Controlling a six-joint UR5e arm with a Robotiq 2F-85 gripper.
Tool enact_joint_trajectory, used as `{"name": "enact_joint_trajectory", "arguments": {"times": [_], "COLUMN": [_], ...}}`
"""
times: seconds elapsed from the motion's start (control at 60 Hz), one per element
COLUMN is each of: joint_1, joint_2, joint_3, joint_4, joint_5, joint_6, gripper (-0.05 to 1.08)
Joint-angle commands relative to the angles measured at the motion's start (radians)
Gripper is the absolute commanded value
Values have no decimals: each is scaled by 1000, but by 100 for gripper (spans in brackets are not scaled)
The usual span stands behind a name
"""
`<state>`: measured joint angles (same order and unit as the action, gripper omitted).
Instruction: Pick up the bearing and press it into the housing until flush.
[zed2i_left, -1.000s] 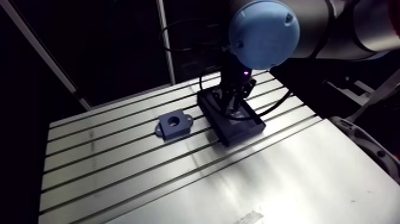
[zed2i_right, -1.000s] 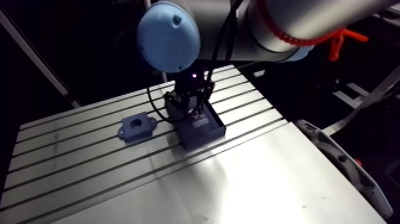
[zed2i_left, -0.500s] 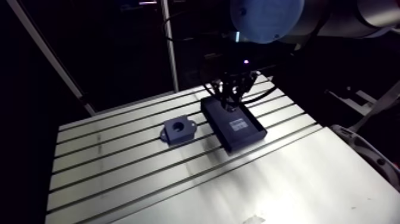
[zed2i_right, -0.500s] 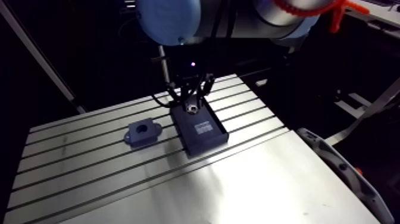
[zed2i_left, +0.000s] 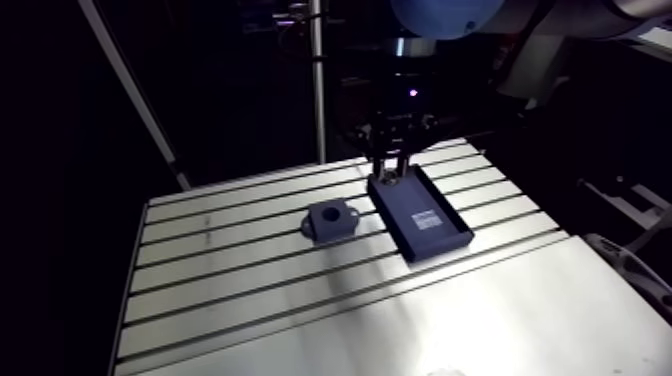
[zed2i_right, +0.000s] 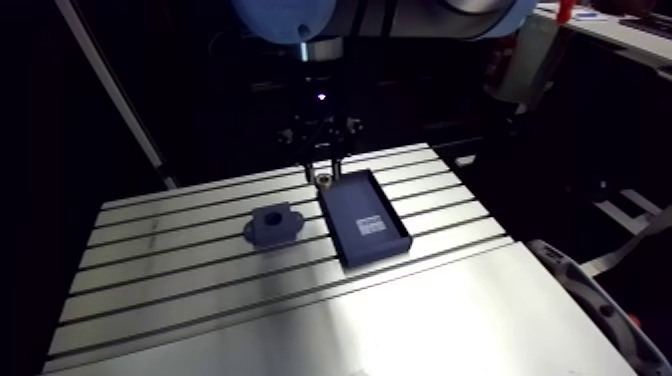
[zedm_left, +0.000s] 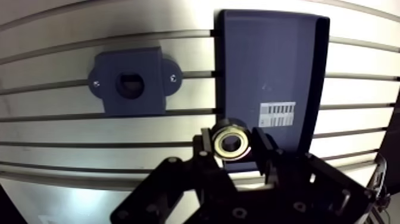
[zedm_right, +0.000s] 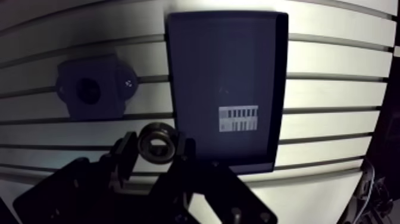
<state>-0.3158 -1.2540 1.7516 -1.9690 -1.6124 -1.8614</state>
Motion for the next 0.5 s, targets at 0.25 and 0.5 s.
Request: {"name": "enact_joint_trajectory", "arguments": {"times": [0.25,0.5], "joint_1": [105,137], "joint_2": [6,22], "joint_3": [-34,-28], "joint_4": [17,6], "joint_5": [-8,1], "joint_6": [38,83], "gripper": [69,72]}}
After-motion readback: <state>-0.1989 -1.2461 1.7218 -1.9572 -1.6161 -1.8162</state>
